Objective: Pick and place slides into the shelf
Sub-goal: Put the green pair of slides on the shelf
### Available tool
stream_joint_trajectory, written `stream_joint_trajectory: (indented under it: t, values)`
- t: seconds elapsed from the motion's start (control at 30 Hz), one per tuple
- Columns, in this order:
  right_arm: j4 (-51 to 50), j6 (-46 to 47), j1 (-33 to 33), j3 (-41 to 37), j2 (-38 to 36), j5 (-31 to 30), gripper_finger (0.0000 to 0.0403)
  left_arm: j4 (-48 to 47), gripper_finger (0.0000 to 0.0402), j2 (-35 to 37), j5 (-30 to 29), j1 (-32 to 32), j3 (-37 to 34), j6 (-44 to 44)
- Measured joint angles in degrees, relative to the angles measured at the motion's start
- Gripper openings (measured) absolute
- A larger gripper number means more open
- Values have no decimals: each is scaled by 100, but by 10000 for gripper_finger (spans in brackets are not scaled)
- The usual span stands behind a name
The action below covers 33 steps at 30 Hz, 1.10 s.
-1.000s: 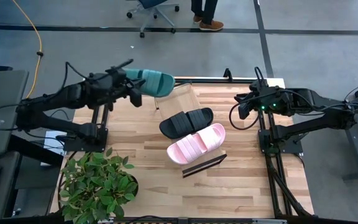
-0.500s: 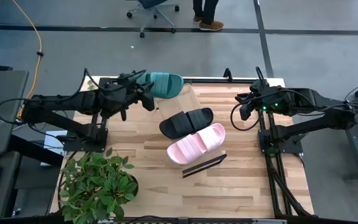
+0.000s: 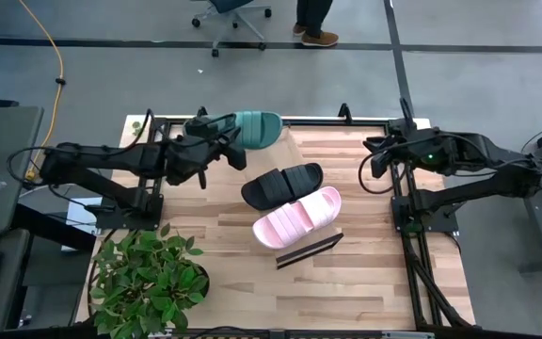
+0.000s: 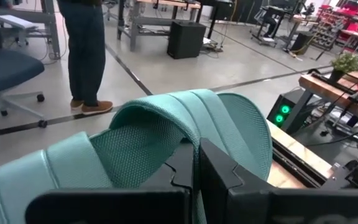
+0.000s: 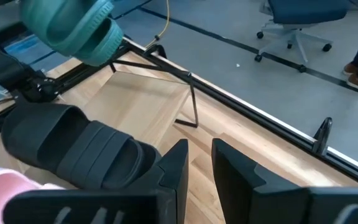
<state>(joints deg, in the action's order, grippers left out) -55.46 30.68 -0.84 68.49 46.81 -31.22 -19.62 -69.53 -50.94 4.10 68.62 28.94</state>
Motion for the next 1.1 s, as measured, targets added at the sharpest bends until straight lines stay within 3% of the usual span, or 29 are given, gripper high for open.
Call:
stream_joint_trajectory:
  t: [0.37, 0.67, 1.1]
  values:
    - [0, -336, 2, 0, -4, 550, 62, 637, 0, -516, -647, 0, 0, 305]
    - [-2, -500, 0, 0, -4, 796, 62, 704, 0, -942, -685, 0, 0, 798]
    - [-7, -782, 0, 0, -7, 949, 62, 1397, 0, -1299, -637, 0, 0, 845]
